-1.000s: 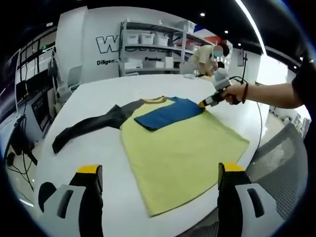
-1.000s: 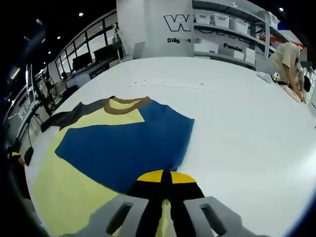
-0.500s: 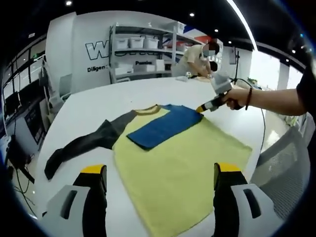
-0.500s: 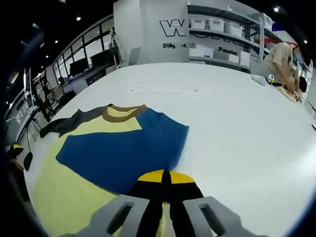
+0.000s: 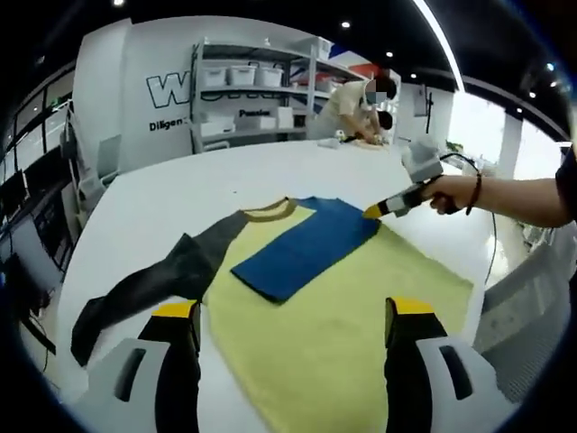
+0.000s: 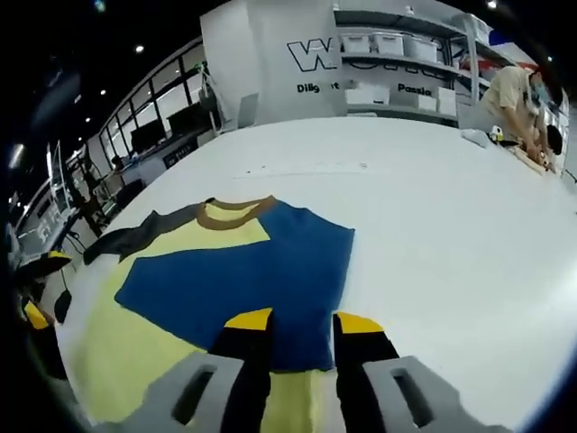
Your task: Fold the garment on the visible template until the final outline fits inside the template.
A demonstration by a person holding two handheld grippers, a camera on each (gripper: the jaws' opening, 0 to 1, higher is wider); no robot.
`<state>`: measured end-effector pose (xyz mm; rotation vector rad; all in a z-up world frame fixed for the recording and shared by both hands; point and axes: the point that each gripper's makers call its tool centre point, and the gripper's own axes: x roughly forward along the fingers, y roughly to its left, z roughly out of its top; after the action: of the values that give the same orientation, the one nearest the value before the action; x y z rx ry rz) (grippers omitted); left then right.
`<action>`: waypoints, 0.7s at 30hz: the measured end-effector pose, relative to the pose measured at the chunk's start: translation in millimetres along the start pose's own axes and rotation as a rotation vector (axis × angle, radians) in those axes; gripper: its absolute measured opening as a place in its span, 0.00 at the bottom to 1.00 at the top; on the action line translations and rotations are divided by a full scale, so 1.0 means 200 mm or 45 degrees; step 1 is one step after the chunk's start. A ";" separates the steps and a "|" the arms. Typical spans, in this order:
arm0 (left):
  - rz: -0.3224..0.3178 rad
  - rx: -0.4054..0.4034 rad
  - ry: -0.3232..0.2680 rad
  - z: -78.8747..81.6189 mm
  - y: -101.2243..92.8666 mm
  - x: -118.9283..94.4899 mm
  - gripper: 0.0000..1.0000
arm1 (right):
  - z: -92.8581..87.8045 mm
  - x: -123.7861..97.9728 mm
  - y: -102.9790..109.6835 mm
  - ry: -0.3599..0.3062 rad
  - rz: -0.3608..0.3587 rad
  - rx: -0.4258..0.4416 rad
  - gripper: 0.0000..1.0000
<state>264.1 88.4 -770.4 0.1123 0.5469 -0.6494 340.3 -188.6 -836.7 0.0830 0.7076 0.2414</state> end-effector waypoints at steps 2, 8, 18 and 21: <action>-0.004 0.000 -0.002 0.01 0.01 0.02 0.79 | 0.00 -0.01 0.01 0.001 0.012 -0.012 0.32; -0.053 -0.005 0.011 0.05 0.09 0.19 0.76 | 0.00 -0.08 0.04 -0.026 0.079 -0.017 0.51; -0.070 -0.016 0.049 0.05 0.22 0.40 0.64 | -0.02 -0.18 0.07 -0.049 0.088 -0.044 0.56; -0.075 0.000 0.063 0.04 0.23 0.44 0.61 | -0.02 -0.19 0.08 -0.057 0.090 -0.041 0.56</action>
<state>354.8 74.7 -812.0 0.1128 0.5994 -0.7059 306.5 -182.7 -812.9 0.0828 0.6564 0.3179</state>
